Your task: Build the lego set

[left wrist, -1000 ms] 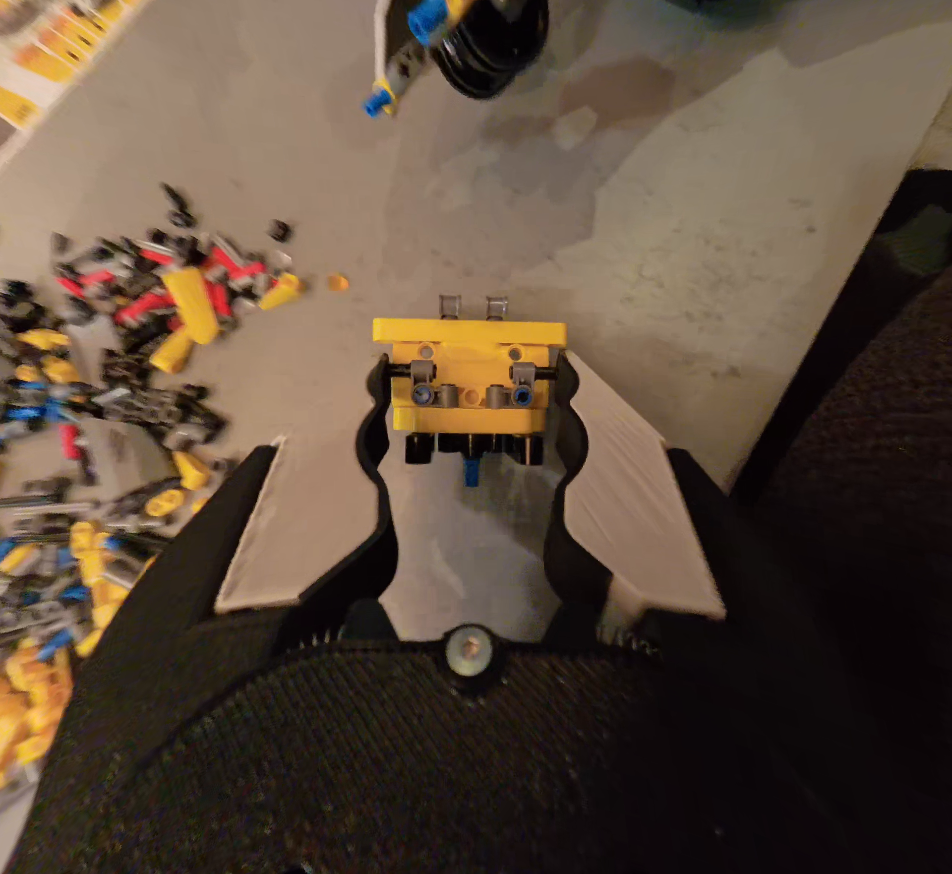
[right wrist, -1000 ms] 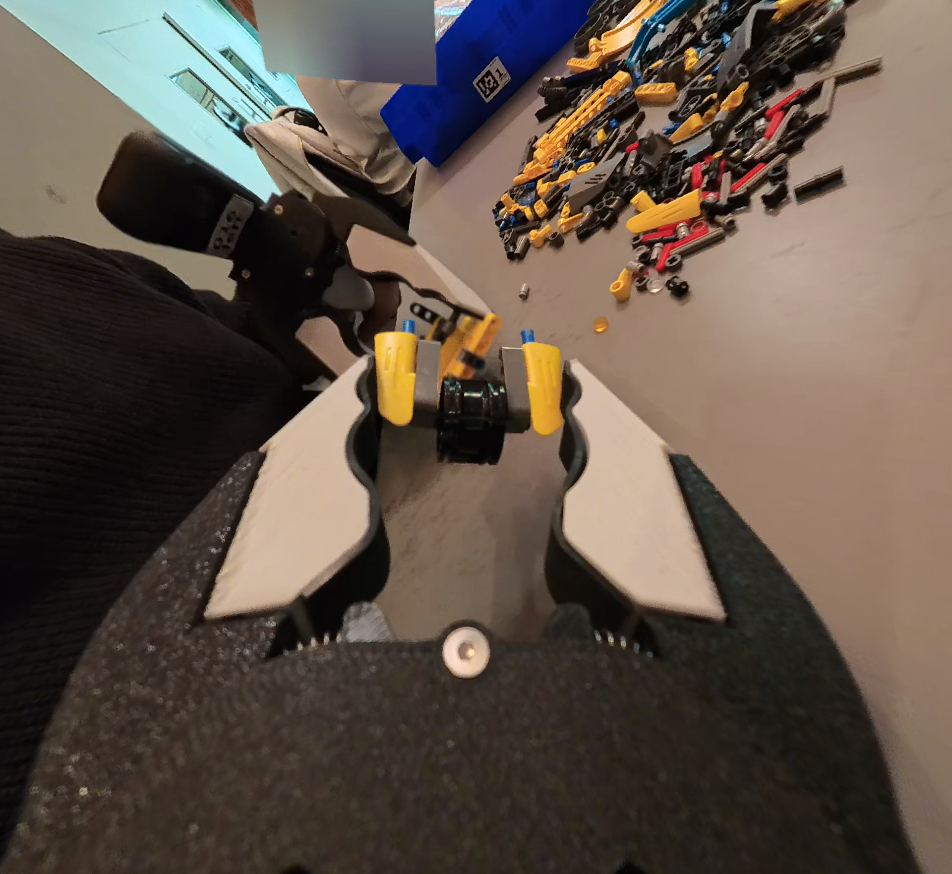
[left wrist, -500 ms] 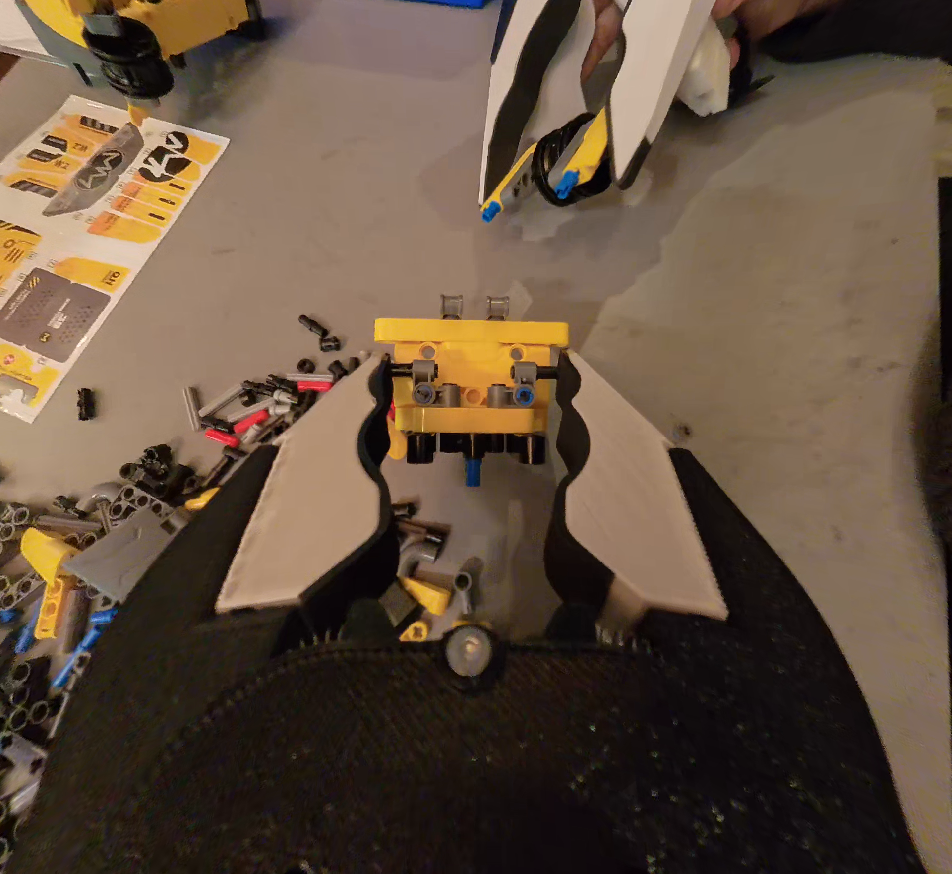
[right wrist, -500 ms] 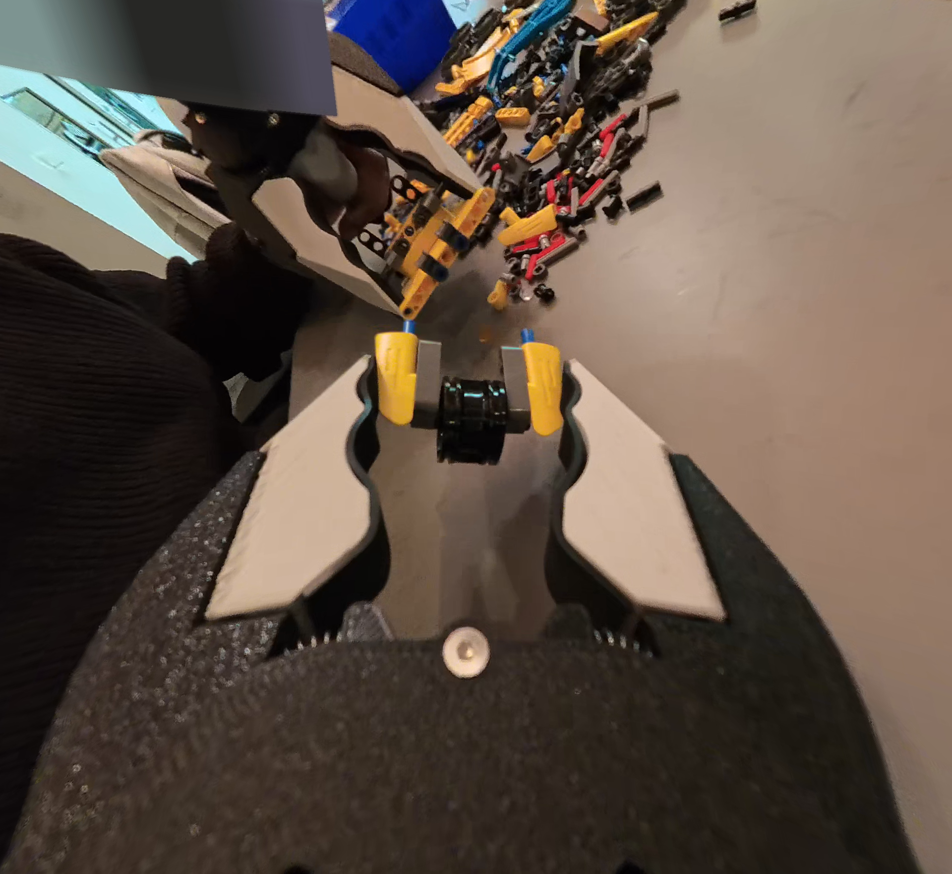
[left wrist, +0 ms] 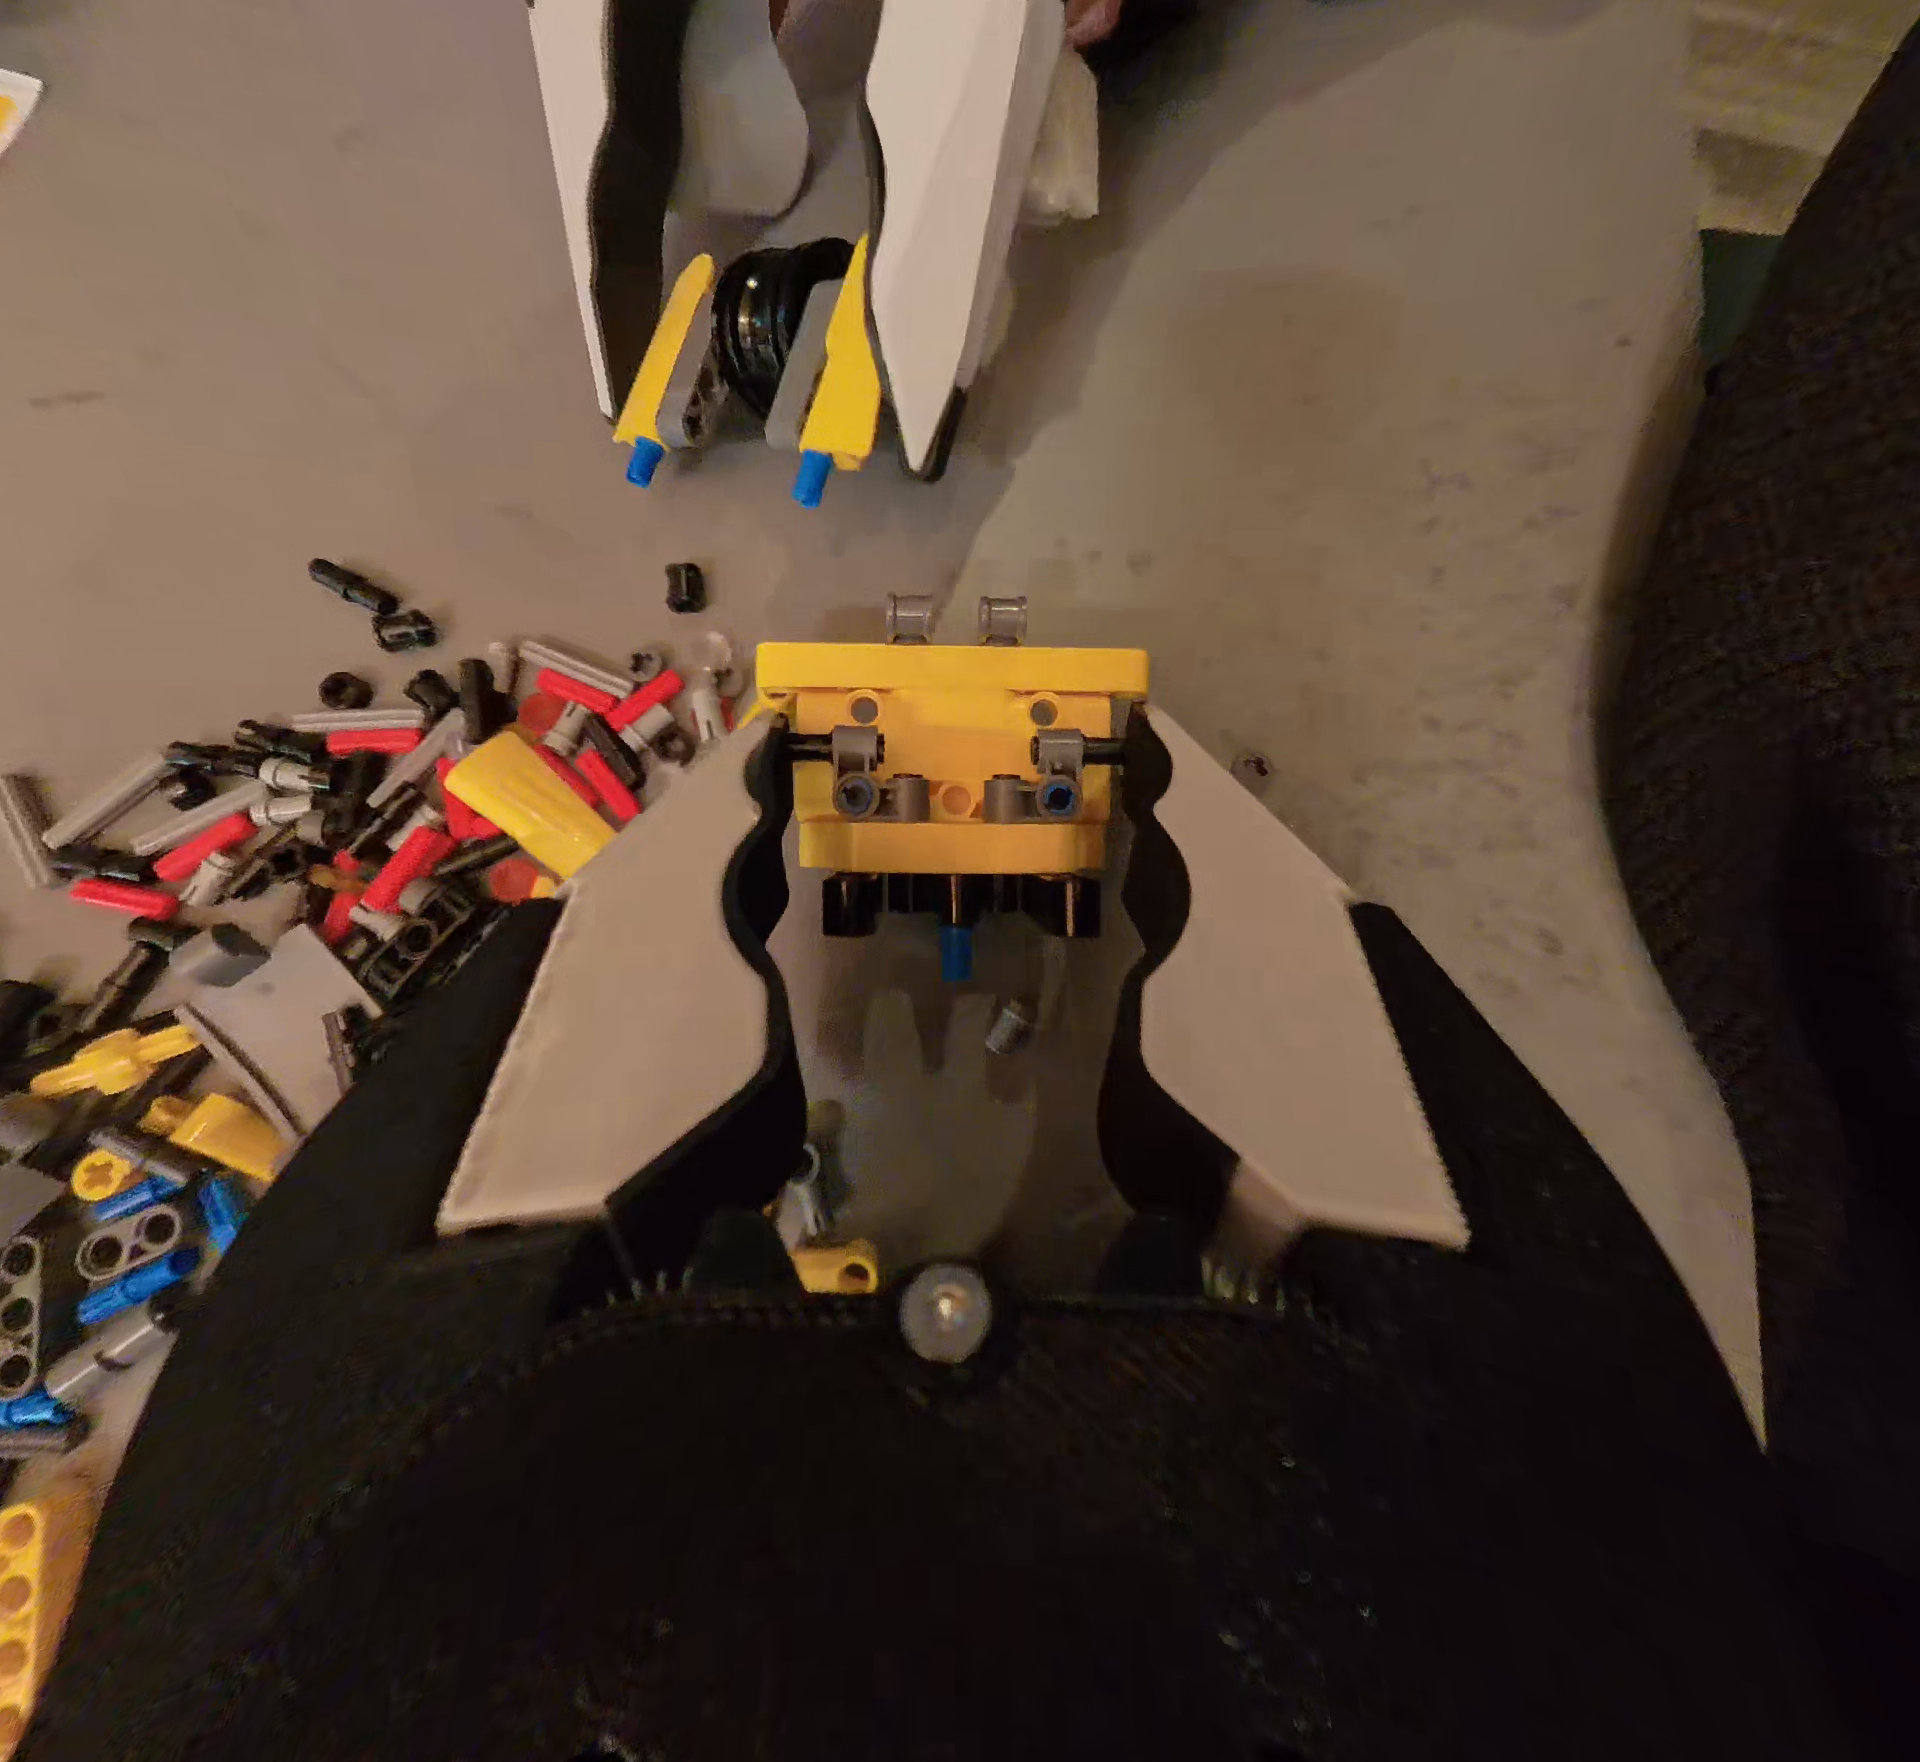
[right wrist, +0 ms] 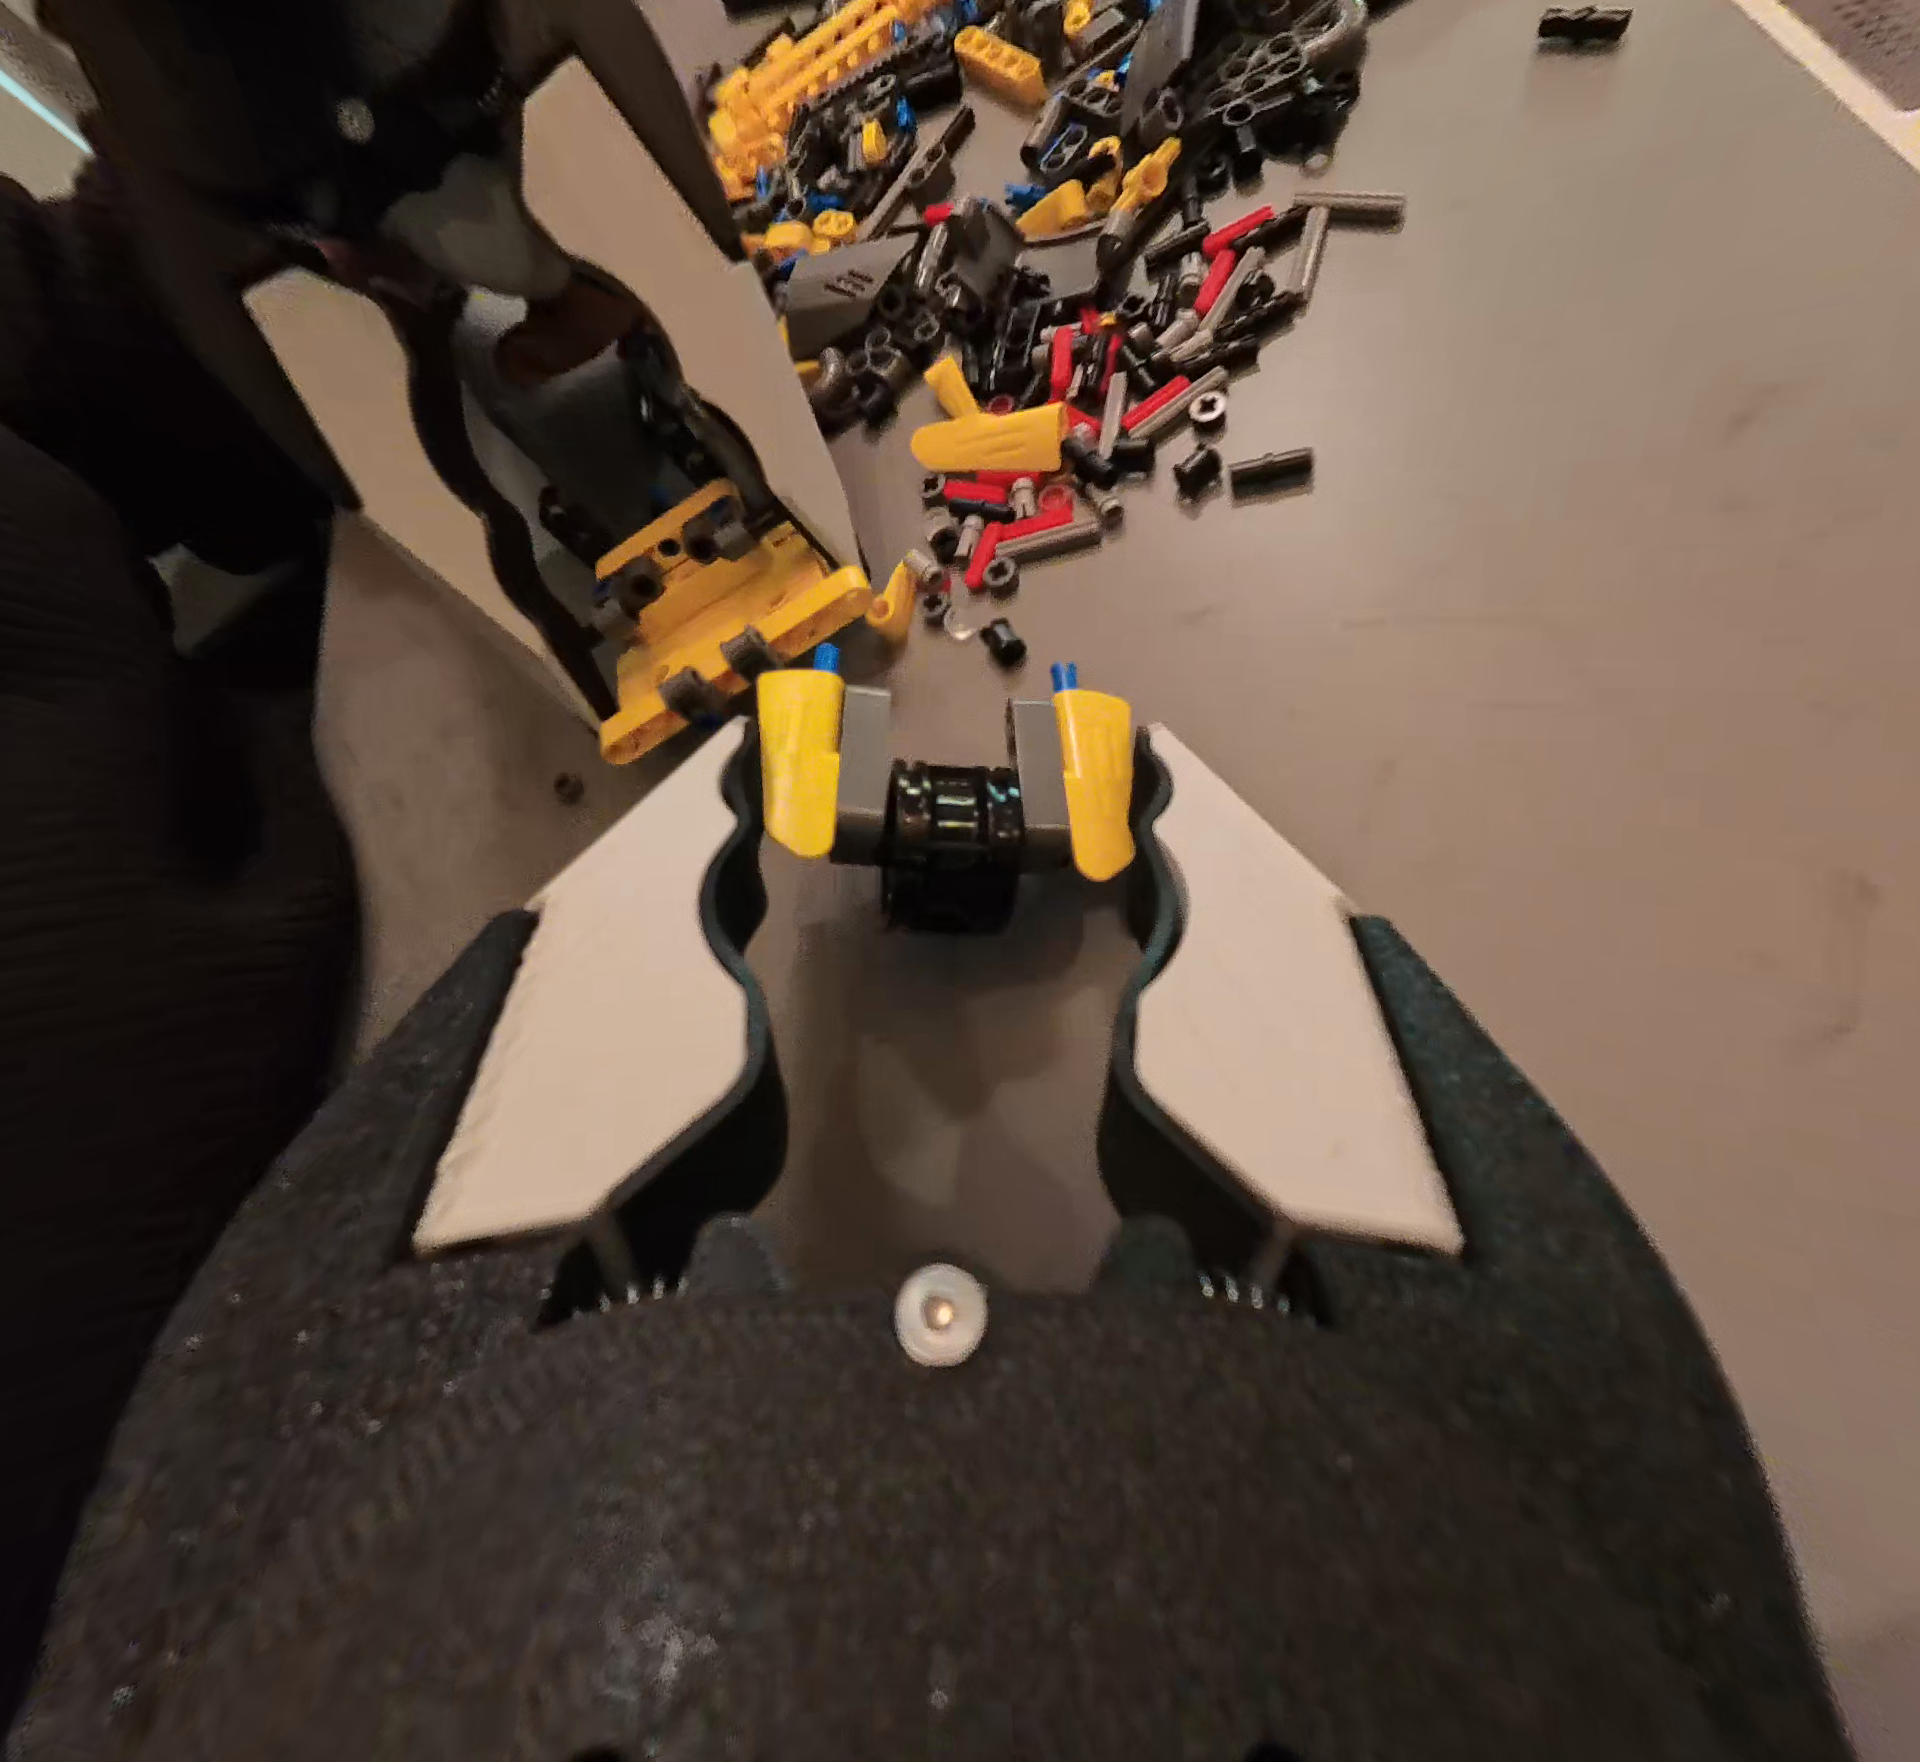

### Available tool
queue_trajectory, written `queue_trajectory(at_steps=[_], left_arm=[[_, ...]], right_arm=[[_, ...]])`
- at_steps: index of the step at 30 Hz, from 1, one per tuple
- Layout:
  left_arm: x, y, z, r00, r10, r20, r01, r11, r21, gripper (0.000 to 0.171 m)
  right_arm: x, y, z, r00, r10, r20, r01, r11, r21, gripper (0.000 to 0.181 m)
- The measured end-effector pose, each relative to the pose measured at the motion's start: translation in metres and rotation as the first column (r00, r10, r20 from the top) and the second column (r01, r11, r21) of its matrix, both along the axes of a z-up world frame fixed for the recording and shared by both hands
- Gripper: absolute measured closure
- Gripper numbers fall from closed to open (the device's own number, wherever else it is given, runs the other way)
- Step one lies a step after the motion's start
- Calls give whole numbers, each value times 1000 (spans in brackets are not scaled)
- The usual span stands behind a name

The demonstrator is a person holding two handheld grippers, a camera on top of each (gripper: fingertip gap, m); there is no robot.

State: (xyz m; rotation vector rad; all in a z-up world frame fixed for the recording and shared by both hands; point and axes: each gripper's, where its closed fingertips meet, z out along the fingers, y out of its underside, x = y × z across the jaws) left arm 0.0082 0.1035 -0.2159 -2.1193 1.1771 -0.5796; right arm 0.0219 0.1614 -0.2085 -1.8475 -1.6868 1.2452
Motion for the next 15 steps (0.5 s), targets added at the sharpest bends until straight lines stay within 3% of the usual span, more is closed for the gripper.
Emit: queue_trajectory(at_steps=[3,8,15], left_arm=[[0,1,0,1000,10,10,-10,1000,10,110],[1,4,6,995,19,97,-17,1000,-15,110],[7,-1,16,988,-39,150,34,999,31,110]], right_arm=[[7,-9,-1,1000,27,7,-27,998,48,111],[15,-24,16,991,90,-95,-88,996,30,112],[13,-43,23,970,191,-151,-162,969,186,111]])
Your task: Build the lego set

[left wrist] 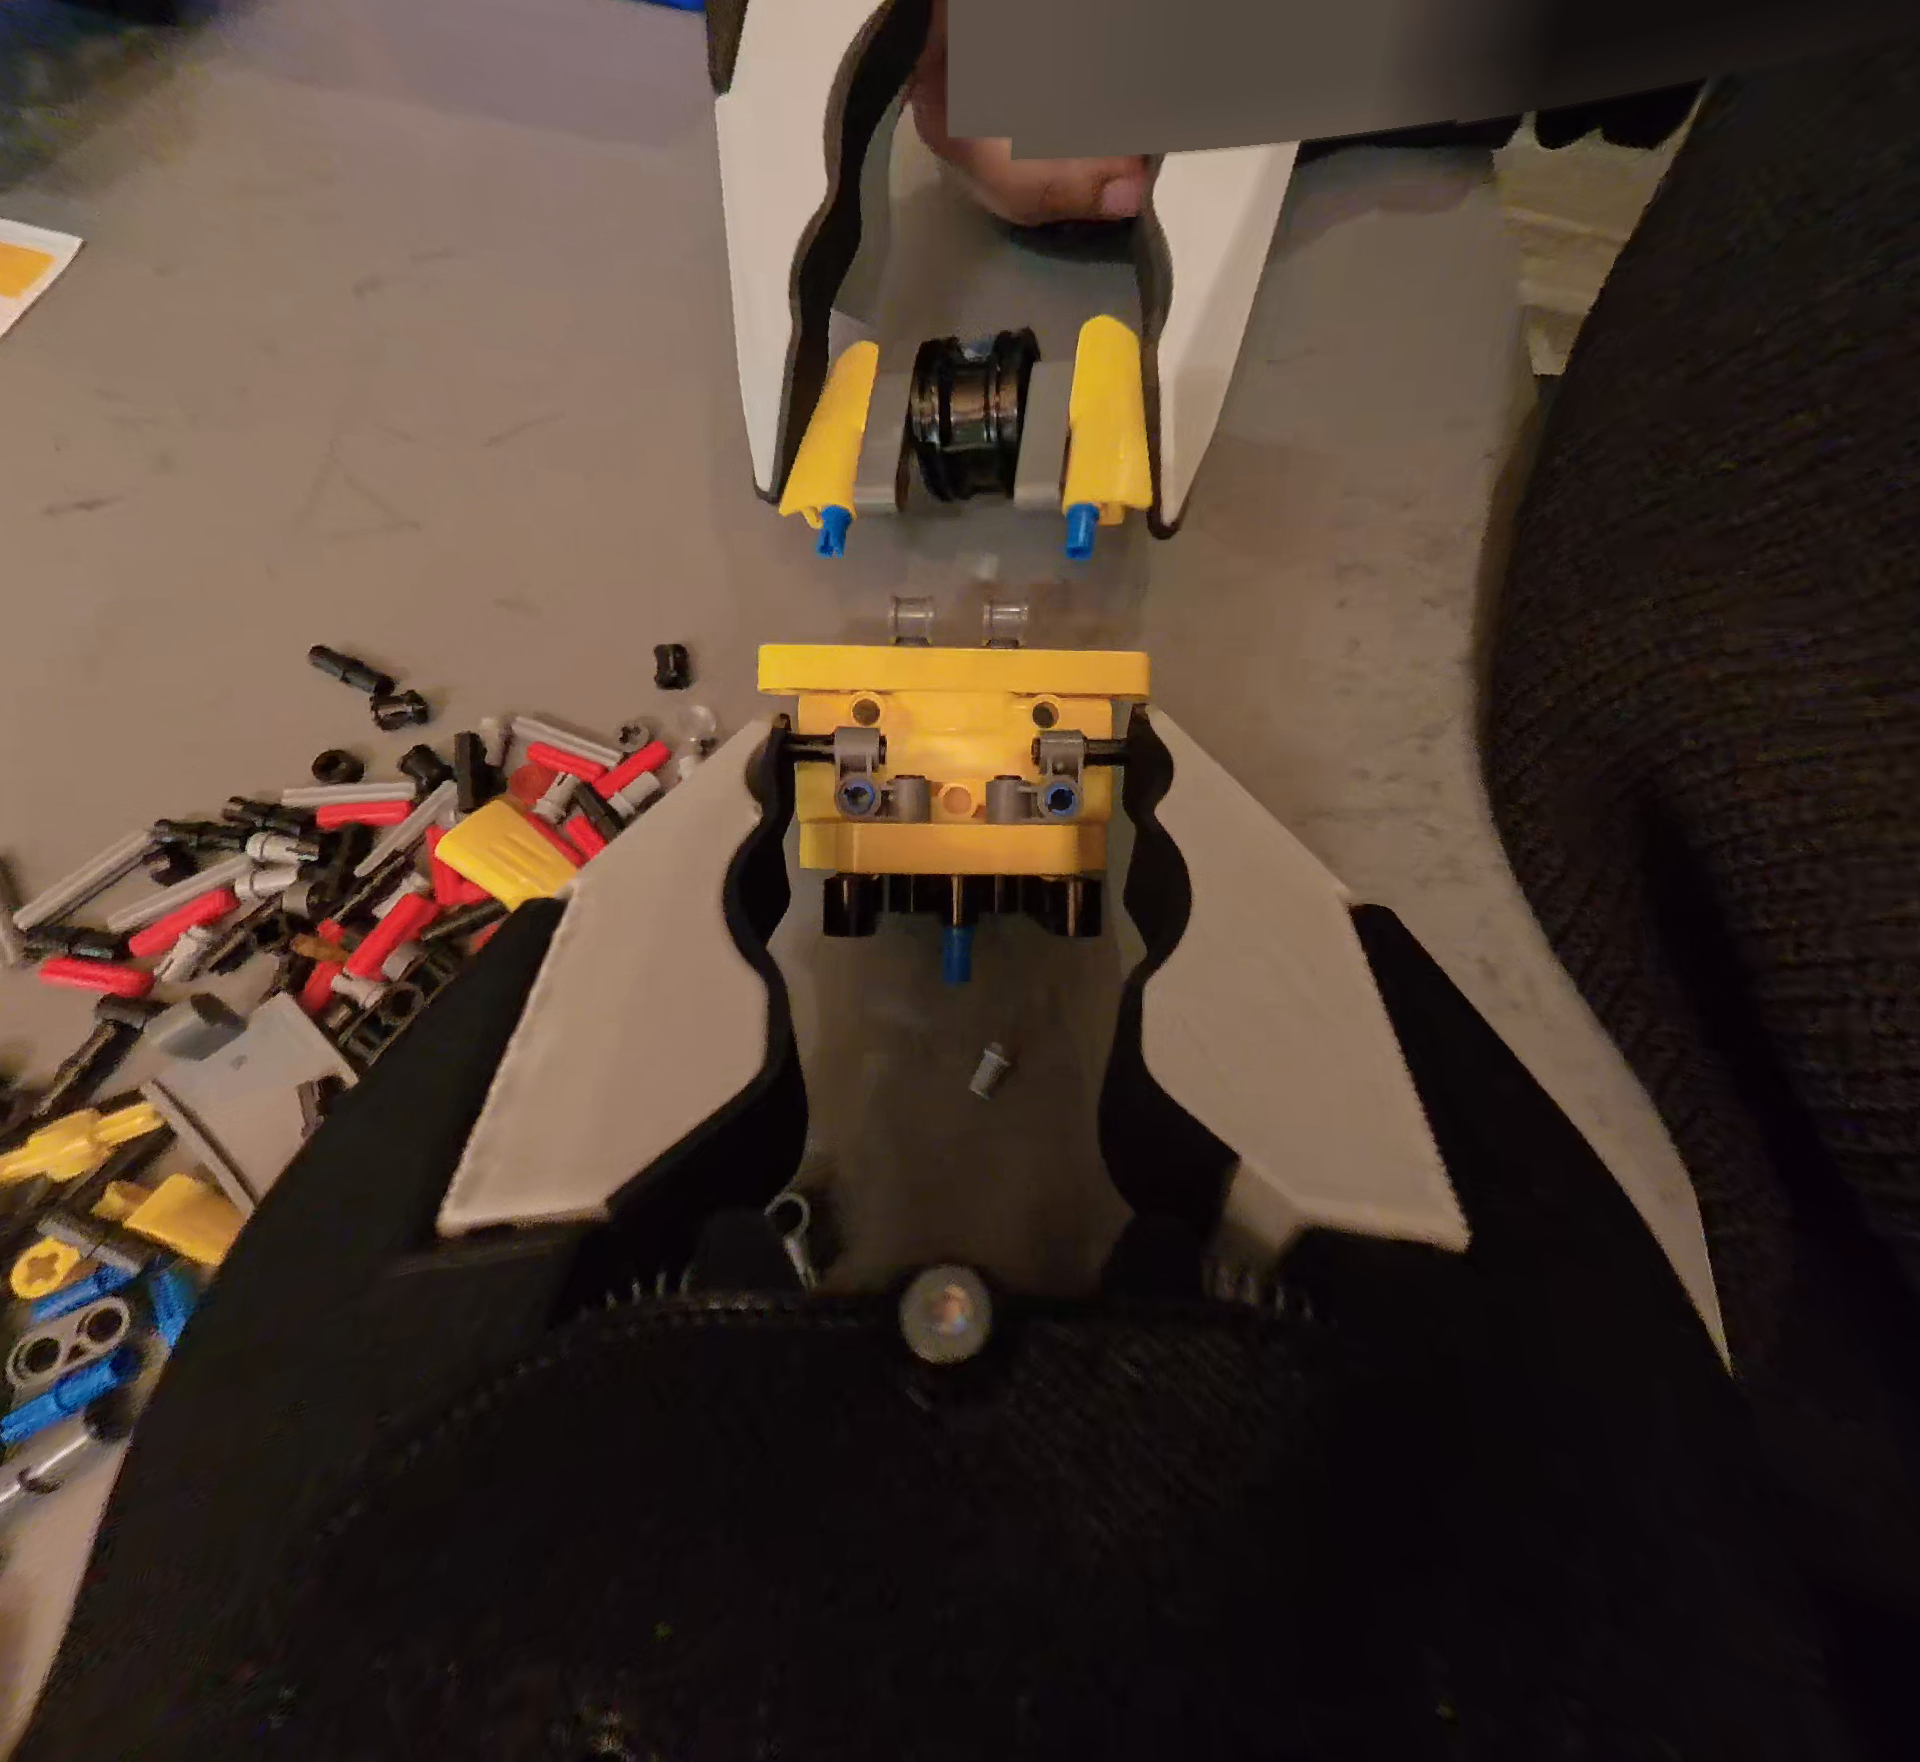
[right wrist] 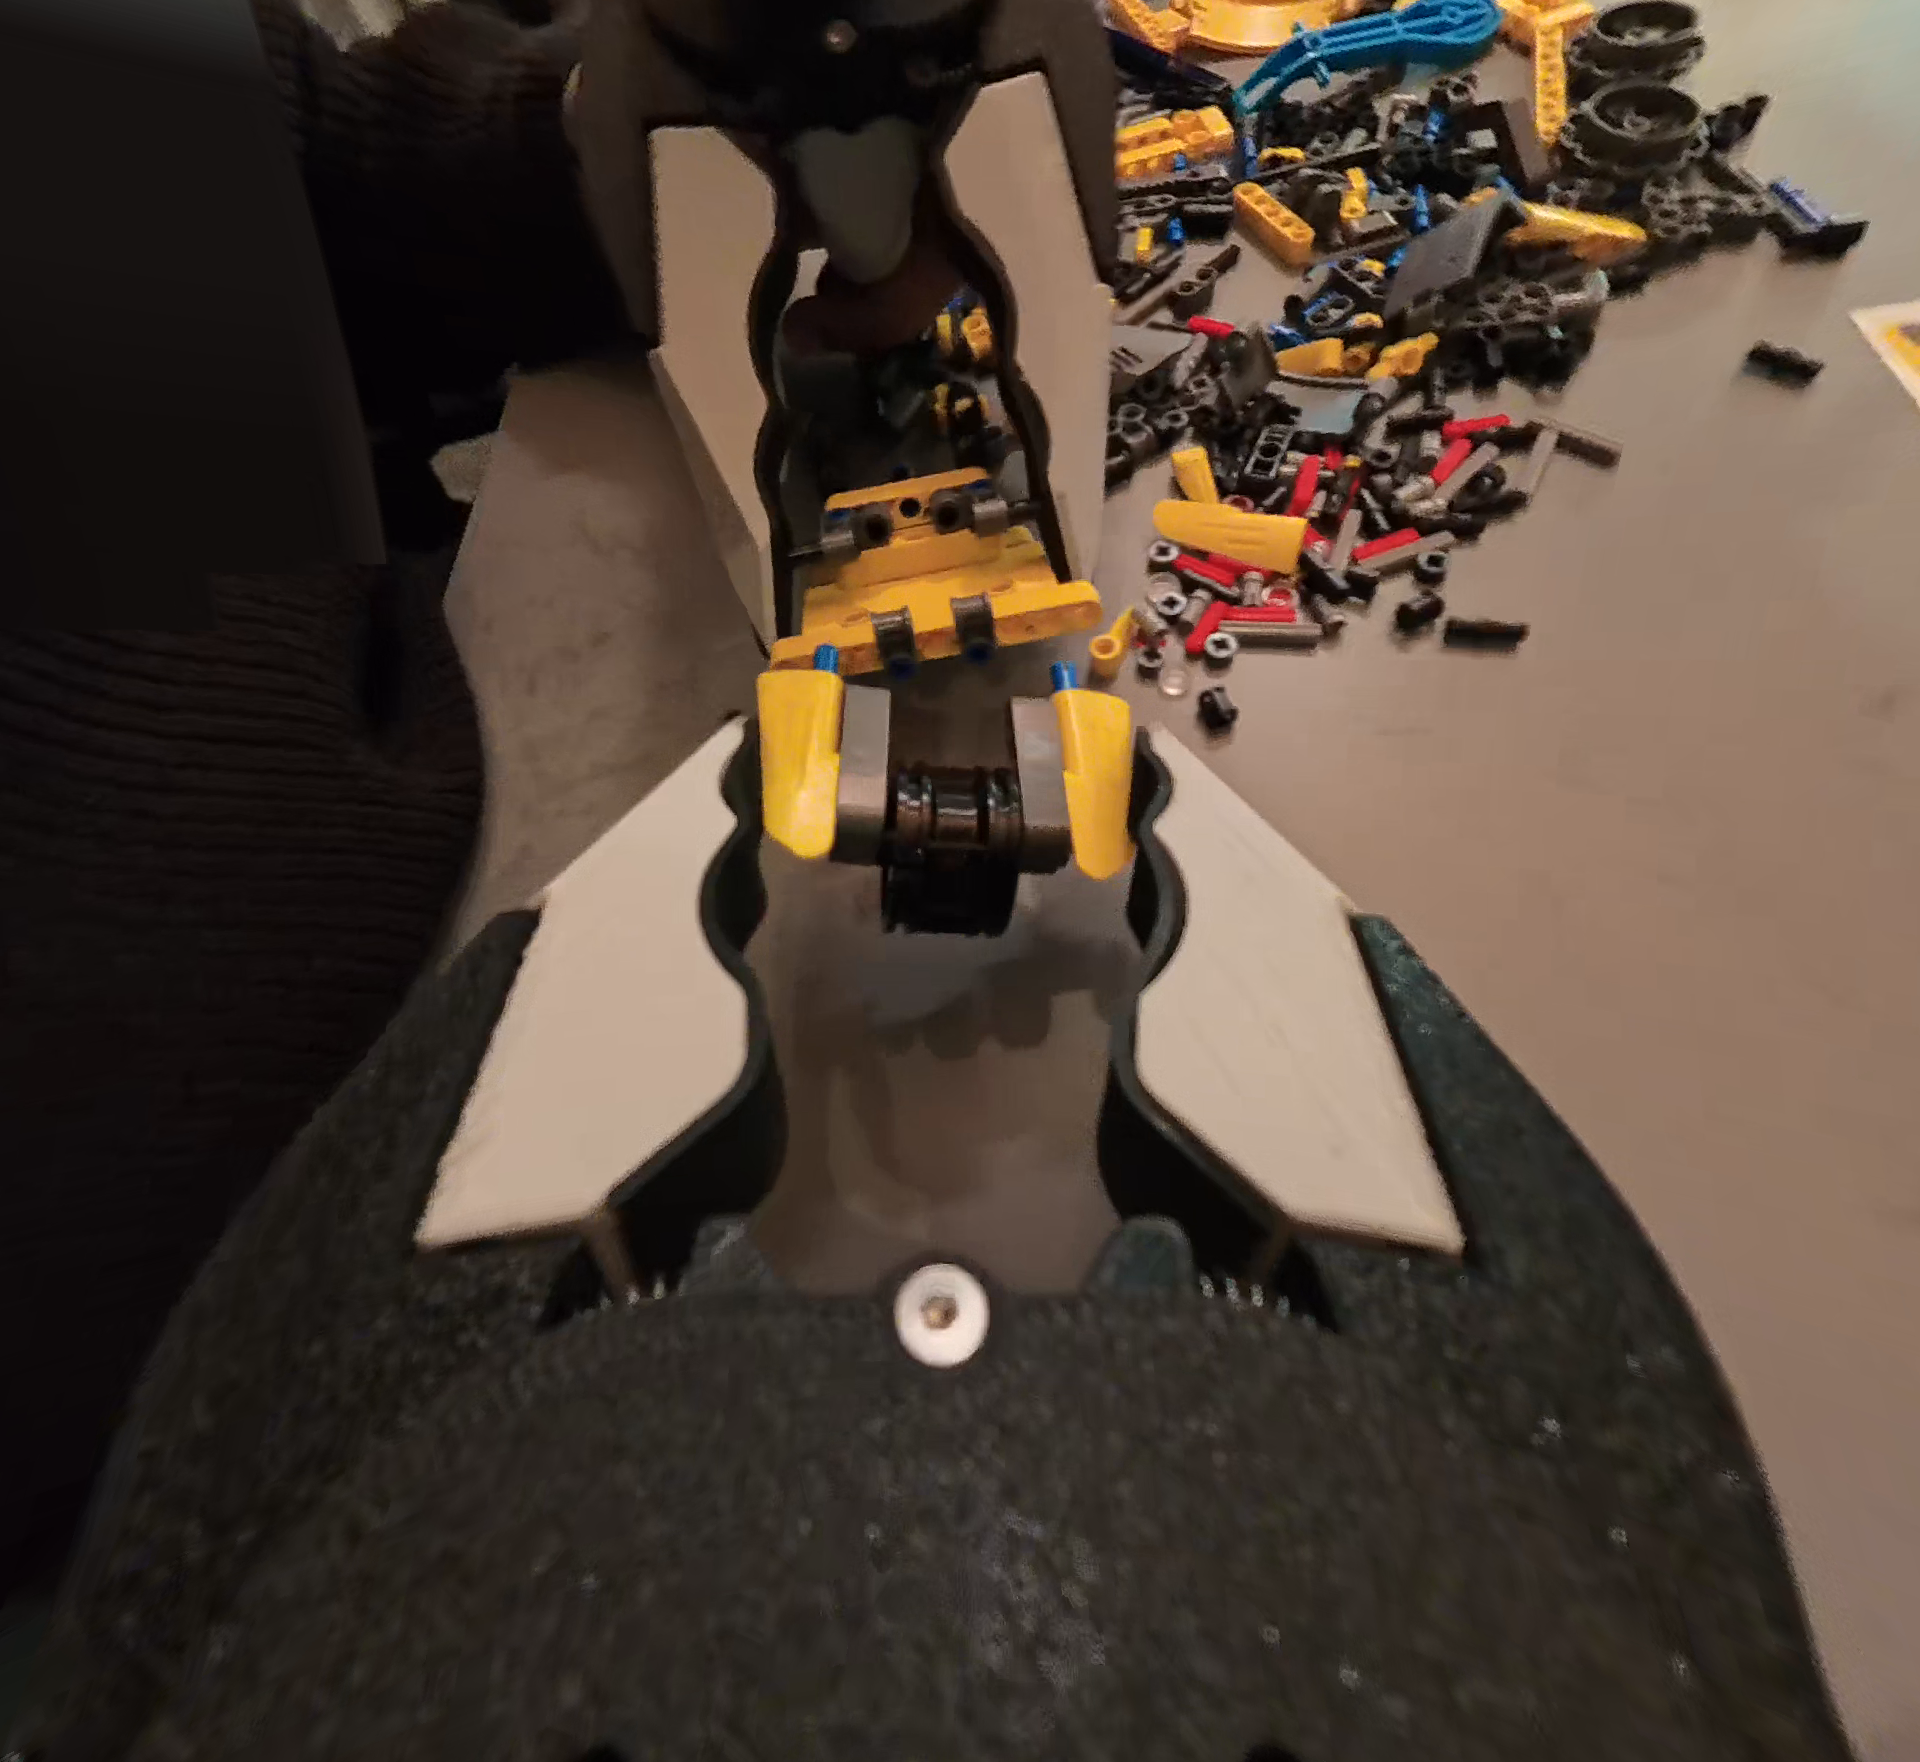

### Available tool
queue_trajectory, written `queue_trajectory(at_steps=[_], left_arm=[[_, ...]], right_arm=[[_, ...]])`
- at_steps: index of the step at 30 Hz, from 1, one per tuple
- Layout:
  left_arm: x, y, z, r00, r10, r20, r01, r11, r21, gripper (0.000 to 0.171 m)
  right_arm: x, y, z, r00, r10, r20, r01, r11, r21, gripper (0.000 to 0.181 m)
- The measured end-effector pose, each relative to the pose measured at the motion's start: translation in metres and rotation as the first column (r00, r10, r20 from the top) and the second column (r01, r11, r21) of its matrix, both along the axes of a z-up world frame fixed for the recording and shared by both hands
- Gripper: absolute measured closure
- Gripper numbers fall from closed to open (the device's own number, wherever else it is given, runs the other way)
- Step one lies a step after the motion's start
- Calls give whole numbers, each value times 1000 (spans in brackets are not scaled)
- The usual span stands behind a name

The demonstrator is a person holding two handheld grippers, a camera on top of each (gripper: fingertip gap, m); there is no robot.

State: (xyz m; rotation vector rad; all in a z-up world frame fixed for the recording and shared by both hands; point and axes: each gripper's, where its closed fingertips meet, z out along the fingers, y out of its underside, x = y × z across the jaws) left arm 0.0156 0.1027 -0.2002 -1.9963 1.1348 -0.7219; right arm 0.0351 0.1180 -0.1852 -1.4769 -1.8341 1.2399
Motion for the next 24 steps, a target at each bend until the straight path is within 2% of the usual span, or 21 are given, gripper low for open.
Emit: queue_trajectory(at_steps=[4,12,24], left_arm=[[4,-5,-4,999,-35,-18,35,999,-10,110],[5,-8,-22,989,-59,-139,56,998,-26,110],[8,-10,-27,977,-78,-196,82,997,10,104]], right_arm=[[1,-8,-8,999,35,30,-37,996,77,111],[4,-13,-30,989,51,137,-78,976,201,111],[4,-14,-31,988,56,142,-84,976,199,111]])
